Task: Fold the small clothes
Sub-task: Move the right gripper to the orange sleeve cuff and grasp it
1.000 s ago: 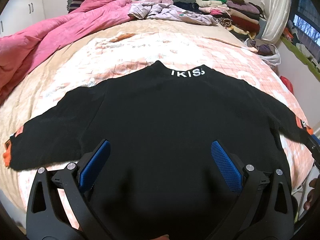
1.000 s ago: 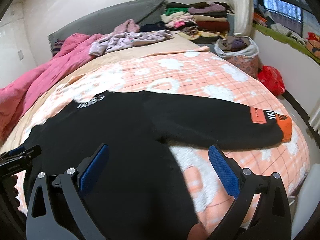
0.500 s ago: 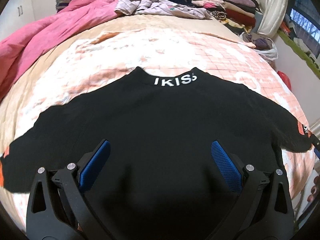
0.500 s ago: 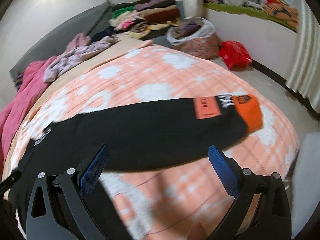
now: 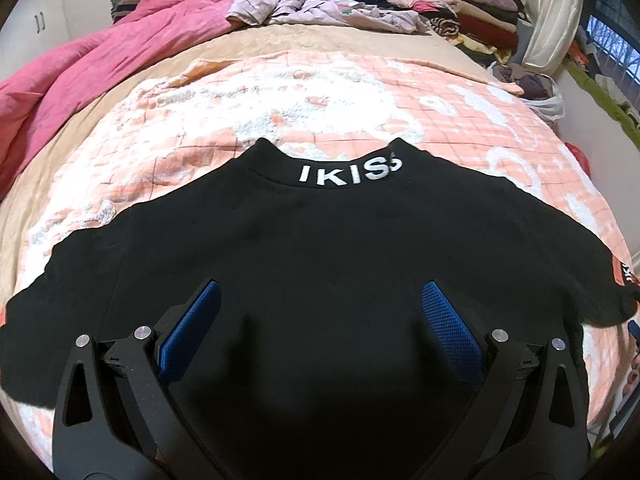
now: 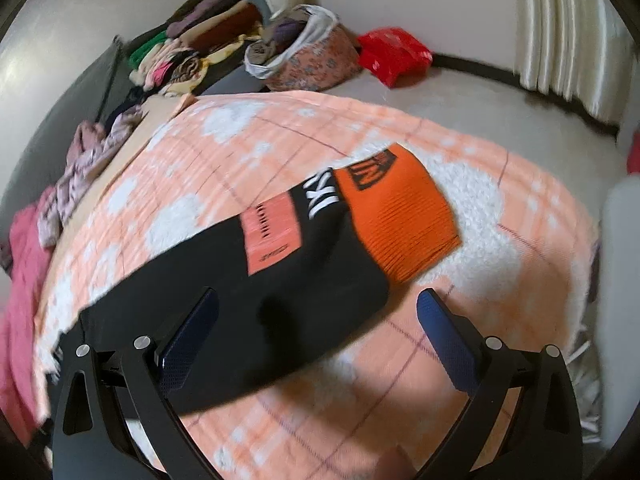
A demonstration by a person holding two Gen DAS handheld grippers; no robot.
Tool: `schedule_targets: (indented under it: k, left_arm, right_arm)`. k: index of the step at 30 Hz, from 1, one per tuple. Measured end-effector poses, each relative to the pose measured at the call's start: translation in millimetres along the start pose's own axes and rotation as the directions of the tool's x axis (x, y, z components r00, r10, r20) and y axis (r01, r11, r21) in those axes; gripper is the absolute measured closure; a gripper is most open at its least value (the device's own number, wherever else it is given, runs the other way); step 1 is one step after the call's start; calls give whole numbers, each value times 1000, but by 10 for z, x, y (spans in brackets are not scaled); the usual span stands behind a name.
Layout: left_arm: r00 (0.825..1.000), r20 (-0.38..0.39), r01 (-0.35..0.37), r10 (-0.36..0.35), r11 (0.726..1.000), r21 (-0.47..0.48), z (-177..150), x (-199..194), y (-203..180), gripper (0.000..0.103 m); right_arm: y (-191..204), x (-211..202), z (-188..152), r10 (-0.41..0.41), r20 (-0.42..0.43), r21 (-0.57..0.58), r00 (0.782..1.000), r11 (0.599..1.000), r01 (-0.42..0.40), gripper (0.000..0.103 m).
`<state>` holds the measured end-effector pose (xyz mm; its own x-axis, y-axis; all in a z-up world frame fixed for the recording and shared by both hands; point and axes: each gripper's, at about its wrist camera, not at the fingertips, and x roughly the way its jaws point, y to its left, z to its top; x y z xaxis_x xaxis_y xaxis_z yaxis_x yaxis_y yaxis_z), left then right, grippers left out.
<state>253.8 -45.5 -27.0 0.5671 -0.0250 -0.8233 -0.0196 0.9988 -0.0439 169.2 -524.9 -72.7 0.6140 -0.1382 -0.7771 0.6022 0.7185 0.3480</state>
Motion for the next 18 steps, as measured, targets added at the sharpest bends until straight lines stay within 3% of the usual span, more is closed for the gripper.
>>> schedule_targets:
  k: [5,8,9,12,18]
  left_arm:
    - [1000,5,-16,16,1000,-17,25,88,65,8]
    - [1000,3,-26,26,999,-38,28,147,114,8]
    - [1000,0,-26,26,999,-44,23,159,128,8]
    - [1000,-3,-22,22,998,-57,-4,175,150,8]
    - [1000,6,-7,8,997,-72,-43,90,191,8]
  right_arm:
    - [-111,149,129,39,24,53,999,998,-40,8]
    - [-150,210,198,34,42,84,999,996,-37,35]
    - [-175,212,217,55,51,95,997,994,-59,50]
    - [-249,187,241,115,67,126,991,984,-122,79]
    - [-109,-92,235,252,139,42,958,965,-260,88]
